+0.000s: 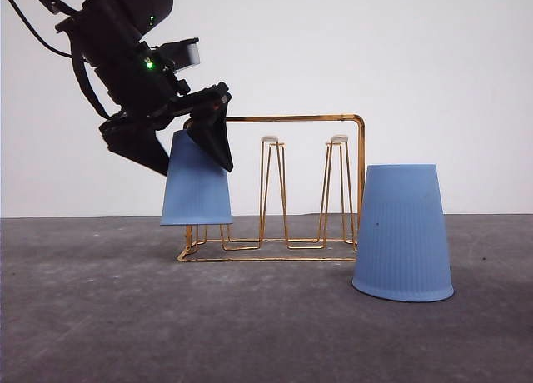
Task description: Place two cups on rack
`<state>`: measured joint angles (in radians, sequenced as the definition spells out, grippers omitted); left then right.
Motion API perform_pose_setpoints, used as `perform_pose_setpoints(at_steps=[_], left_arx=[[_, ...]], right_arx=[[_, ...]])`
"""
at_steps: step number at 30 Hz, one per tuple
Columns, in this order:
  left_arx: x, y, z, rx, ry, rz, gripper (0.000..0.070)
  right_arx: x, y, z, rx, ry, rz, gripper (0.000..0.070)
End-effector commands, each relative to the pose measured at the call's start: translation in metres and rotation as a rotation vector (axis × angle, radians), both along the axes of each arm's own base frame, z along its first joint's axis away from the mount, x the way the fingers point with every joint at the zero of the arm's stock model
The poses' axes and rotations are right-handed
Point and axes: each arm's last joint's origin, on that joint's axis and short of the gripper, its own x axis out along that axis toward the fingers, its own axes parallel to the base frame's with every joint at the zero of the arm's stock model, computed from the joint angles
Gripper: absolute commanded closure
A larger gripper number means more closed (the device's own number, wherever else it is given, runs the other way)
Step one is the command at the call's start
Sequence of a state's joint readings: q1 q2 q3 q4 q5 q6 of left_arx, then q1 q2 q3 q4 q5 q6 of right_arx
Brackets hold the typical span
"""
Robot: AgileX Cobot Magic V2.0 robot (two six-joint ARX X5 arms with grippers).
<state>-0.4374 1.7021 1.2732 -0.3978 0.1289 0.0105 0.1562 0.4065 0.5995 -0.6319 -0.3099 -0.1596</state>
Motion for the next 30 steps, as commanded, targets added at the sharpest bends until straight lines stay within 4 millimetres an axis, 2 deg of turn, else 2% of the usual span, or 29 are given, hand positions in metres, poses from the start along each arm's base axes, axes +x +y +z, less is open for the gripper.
perform_pose_setpoints(at_steps=[1, 3, 5, 9, 13, 17, 22, 30], left_arx=[[-0.004, -0.001, 0.021, 0.000, 0.006, -0.008, 0.0109], [-0.013, 0.003, 0.035, 0.034, 0.076, -0.008, 0.0209], [-0.022, 0.007, 0.046, 0.056, 0.139, -0.016, 0.0282], [-0.040, 0.017, 0.061, 0.030, 0.229, -0.042, 0.0295], [-0.055, 0.029, 0.067, -0.011, 0.272, -0.053, 0.0295], [-0.077, 0.041, 0.062, -0.032, 0.260, -0.025, 0.0295], [-0.115, 0.064, 0.050, -0.151, 0.147, 0.070, 0.0295], [-0.180, 0.096, 0.014, -0.220, 0.040, 0.236, 0.0295]], right_arx=[[0.000, 0.000, 0.004, -0.003, -0.020, 0.001, 0.0257], [0.000, 0.000, 0.004, -0.003, -0.020, 0.001, 0.0257], [0.000, 0.000, 0.004, -0.003, -0.020, 0.000, 0.0257], [0.000, 0.000, 0.004, -0.001, -0.020, 0.001, 0.0257], [0.000, 0.000, 0.004, 0.018, -0.010, -0.001, 0.0257], [0.000, 0.000, 0.004, 0.024, -0.007, -0.003, 0.0257], [0.000, 0.000, 0.004, 0.047, 0.006, -0.013, 0.0257], [0.005, 0.004, 0.002, 0.061, 0.041, 0.040, 0.0256]])
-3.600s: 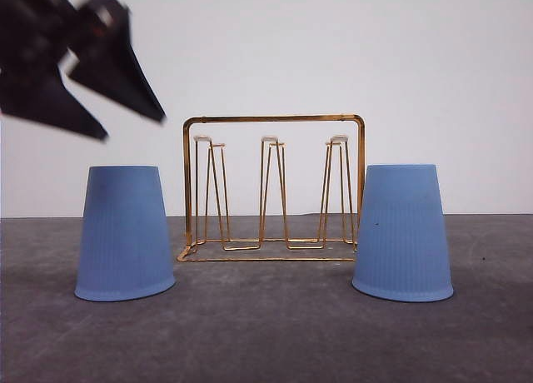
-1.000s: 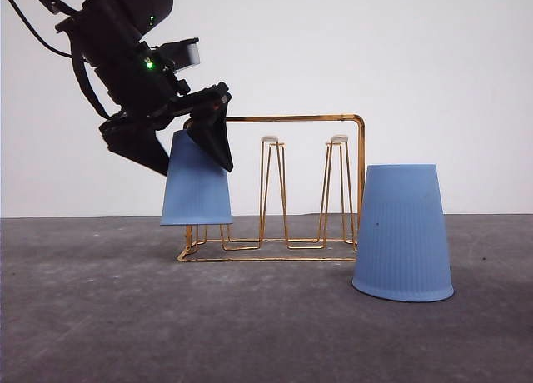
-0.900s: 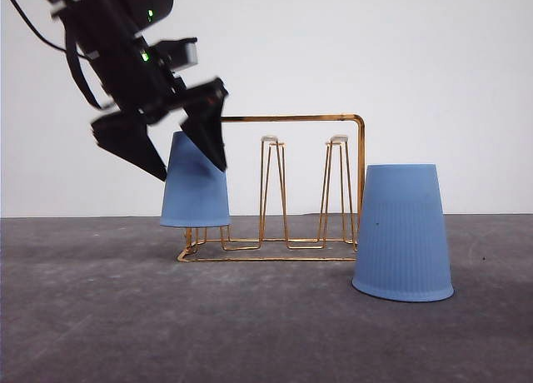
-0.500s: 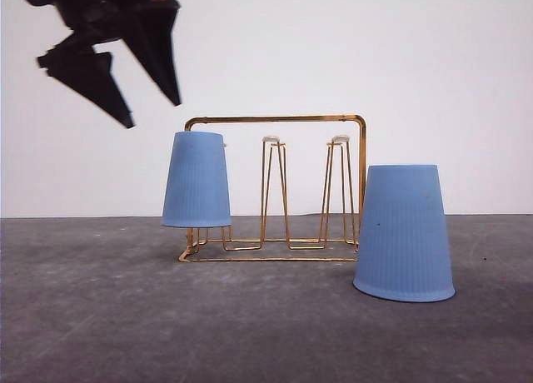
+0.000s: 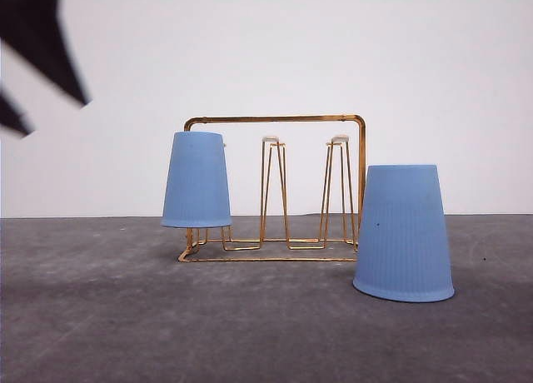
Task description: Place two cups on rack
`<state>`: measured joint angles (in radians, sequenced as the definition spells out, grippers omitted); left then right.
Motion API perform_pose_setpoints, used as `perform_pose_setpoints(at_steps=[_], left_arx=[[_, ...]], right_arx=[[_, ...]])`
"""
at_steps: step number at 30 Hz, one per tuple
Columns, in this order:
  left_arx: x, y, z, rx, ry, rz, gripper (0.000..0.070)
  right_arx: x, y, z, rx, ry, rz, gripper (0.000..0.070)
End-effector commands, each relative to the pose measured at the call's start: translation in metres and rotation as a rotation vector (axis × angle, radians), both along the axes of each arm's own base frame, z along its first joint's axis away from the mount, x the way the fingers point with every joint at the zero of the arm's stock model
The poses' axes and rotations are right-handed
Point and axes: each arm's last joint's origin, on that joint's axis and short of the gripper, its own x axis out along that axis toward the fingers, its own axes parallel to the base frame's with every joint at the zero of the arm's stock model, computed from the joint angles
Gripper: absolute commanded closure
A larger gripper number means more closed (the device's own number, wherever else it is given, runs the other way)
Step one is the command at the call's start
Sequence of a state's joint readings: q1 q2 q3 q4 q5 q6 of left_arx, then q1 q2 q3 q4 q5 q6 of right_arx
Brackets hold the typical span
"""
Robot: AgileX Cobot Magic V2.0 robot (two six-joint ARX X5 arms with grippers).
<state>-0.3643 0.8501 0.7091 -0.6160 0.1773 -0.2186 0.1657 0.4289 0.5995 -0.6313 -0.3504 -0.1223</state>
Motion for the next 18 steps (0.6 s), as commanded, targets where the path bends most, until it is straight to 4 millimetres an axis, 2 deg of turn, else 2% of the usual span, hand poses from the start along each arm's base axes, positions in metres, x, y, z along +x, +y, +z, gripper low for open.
perform_pose_setpoints(at_steps=[1, 4, 9, 11, 13, 15, 18], left_arx=[[-0.009, 0.004, -0.003, -0.034, -0.007, 0.055, 0.0295], [-0.024, 0.010, -0.010, -0.062, -0.033, 0.077, 0.0295], [-0.035, 0.014, -0.005, -0.088, -0.092, 0.076, 0.0295], [-0.037, 0.015, -0.004, -0.092, -0.103, 0.076, 0.0295], [-0.037, 0.015, -0.004, -0.092, -0.103, 0.076, 0.0295], [-0.037, 0.015, -0.004, -0.092, -0.102, 0.076, 0.0295], [-0.037, 0.015, -0.004, -0.092, -0.101, 0.076, 0.0295]], right_arx=[[0.003, 0.002, 0.003, 0.022, 0.011, 0.026, 0.0256], [0.010, 0.006, 0.000, 0.033, 0.045, 0.072, 0.0256], [0.033, 0.017, -0.004, 0.049, 0.078, 0.120, 0.0252], [0.043, 0.021, -0.006, 0.046, 0.082, 0.128, 0.0216], [0.054, 0.026, -0.010, 0.045, 0.093, 0.136, 0.0130], [0.065, 0.031, -0.014, 0.046, 0.110, 0.141, 0.0073], [0.082, 0.037, -0.024, 0.047, 0.137, 0.145, 0.0062]])
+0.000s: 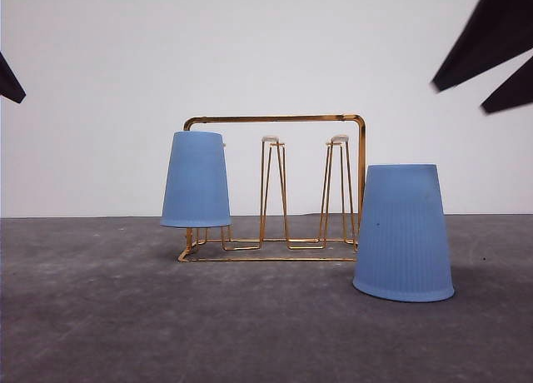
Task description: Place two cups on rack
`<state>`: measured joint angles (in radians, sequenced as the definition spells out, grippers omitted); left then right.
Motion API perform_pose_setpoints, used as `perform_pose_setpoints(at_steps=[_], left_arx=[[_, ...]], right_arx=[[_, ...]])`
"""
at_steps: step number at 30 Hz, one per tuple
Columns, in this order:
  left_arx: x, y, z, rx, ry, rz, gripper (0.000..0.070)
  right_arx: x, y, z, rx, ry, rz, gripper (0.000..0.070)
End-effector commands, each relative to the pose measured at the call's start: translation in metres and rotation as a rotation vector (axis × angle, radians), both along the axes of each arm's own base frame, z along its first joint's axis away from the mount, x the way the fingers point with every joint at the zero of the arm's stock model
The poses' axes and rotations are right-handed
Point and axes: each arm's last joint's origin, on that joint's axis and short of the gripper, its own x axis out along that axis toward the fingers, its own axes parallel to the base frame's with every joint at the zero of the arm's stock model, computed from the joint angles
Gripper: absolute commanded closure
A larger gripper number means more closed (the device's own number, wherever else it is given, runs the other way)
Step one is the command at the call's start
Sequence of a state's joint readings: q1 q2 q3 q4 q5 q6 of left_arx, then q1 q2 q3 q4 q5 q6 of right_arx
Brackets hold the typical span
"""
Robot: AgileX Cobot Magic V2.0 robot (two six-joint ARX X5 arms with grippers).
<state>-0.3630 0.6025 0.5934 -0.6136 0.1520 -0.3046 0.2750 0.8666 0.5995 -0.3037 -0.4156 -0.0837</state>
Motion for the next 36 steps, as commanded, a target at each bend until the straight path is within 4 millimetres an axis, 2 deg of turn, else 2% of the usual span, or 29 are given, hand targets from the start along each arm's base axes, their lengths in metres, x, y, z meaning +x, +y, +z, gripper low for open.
perform_pose_setpoints(at_steps=[1, 9, 15, 20, 22, 25, 27, 32, 36], left_arx=[[0.001, -0.001, 0.002, -0.003, -0.007, 0.001, 0.0295], [0.001, -0.001, 0.002, -0.019, 0.004, 0.015, 0.0295], [0.001, -0.001, 0.002, -0.021, 0.003, 0.016, 0.0295], [0.001, -0.001, 0.002, -0.021, 0.004, 0.016, 0.0295], [0.001, -0.001, 0.002, -0.021, 0.004, 0.016, 0.0295], [0.001, -0.001, 0.002, -0.021, 0.004, 0.016, 0.0295], [0.001, -0.001, 0.002, -0.021, 0.004, 0.016, 0.0295], [0.001, -0.001, 0.002, -0.021, 0.004, 0.016, 0.0295], [0.001, -0.001, 0.002, -0.021, 0.004, 0.016, 0.0295]], right_arx=[[0.010, 0.005, -0.002, 0.012, 0.009, -0.002, 0.0062], [0.043, 0.022, -0.034, -0.010, 0.081, 0.031, 0.0062], [0.057, 0.032, -0.057, -0.030, 0.142, 0.049, 0.0063], [0.063, 0.034, -0.068, -0.031, 0.171, 0.044, 0.0091], [0.064, 0.035, -0.068, -0.031, 0.169, 0.043, 0.0156], [0.065, 0.035, -0.068, -0.032, 0.164, 0.039, 0.0312], [0.065, 0.035, -0.068, -0.032, 0.162, 0.038, 0.0369], [0.064, 0.034, -0.057, -0.006, 0.182, 0.015, 0.0375], [0.062, 0.033, -0.027, -0.020, 0.201, 0.001, 0.0375]])
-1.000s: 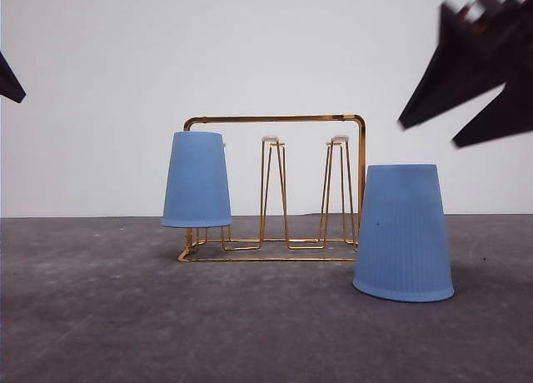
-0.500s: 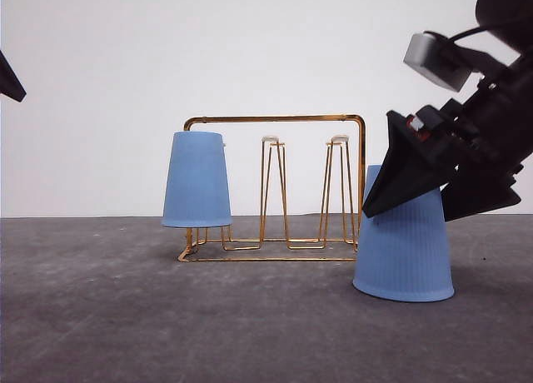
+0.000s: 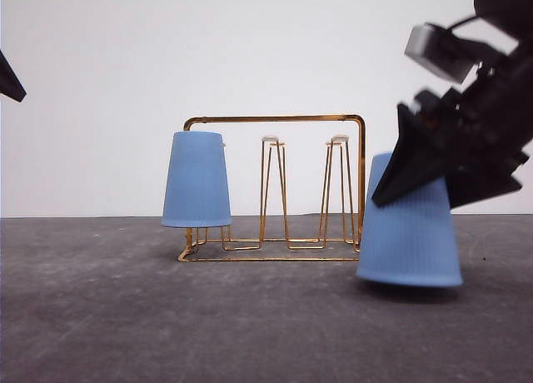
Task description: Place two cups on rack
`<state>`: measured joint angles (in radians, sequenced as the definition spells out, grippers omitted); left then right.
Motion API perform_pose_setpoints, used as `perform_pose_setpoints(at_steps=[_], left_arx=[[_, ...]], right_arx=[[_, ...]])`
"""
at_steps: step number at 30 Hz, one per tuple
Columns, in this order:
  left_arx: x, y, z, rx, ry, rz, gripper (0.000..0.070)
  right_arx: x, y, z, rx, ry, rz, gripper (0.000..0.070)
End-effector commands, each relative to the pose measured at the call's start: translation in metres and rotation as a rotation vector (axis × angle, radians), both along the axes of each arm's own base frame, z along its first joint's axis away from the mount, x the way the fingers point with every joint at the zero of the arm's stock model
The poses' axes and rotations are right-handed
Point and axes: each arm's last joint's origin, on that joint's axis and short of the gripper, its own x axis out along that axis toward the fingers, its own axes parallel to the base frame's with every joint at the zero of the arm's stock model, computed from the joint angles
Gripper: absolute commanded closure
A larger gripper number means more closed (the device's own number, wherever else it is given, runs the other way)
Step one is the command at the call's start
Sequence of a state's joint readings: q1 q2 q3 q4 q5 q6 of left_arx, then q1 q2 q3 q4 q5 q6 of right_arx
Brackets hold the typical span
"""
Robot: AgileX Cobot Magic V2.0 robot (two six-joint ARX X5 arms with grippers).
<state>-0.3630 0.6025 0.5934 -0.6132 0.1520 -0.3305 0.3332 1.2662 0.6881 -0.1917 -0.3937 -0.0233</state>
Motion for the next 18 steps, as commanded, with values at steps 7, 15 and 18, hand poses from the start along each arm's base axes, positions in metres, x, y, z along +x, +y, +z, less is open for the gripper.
perform_pose_setpoints(at_steps=[7, 15, 18], left_arx=[[0.001, 0.000, 0.002, 0.010, -0.012, 0.019, 0.0296], [0.001, 0.000, 0.002, 0.009, -0.013, 0.019, 0.0303], [0.001, 0.000, 0.002, 0.011, -0.013, 0.021, 0.0307]], right_arx=[[0.006, 0.003, 0.078, -0.026, 0.007, -0.012, 0.0368], [0.020, 0.010, 0.131, 0.038, -0.264, -0.036, 0.0364], [0.028, 0.013, 0.134, 0.057, -0.330, -0.046, 0.0364]])
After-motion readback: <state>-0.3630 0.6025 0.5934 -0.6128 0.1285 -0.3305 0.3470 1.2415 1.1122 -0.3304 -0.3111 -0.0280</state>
